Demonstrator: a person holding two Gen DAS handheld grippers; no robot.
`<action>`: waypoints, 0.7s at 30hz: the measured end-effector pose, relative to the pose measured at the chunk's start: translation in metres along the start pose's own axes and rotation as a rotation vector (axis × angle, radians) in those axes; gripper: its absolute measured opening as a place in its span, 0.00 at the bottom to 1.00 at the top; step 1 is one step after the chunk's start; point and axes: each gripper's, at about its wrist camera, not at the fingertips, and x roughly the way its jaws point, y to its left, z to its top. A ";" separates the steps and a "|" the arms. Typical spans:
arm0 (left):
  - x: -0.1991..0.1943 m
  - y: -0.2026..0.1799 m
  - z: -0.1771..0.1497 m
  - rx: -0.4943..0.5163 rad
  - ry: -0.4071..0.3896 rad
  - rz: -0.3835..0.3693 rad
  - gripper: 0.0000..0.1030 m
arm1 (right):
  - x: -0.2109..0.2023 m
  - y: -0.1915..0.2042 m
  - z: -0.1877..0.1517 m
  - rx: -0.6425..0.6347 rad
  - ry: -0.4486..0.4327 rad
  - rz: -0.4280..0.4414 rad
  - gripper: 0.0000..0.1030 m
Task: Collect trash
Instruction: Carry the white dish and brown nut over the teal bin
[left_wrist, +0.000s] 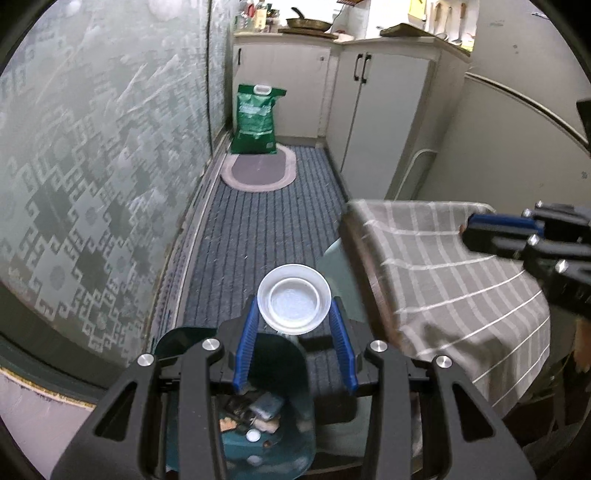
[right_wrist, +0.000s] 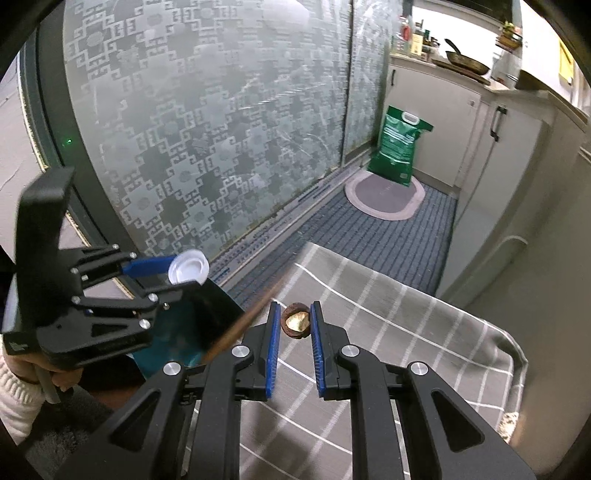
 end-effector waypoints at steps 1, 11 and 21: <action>0.002 0.006 -0.004 -0.003 0.011 0.006 0.40 | 0.001 0.004 0.002 -0.003 0.000 0.004 0.15; 0.021 0.039 -0.040 -0.010 0.101 0.036 0.40 | 0.022 0.044 0.023 -0.048 0.012 0.042 0.15; 0.040 0.073 -0.071 -0.048 0.187 0.034 0.40 | 0.050 0.082 0.035 -0.089 0.048 0.078 0.15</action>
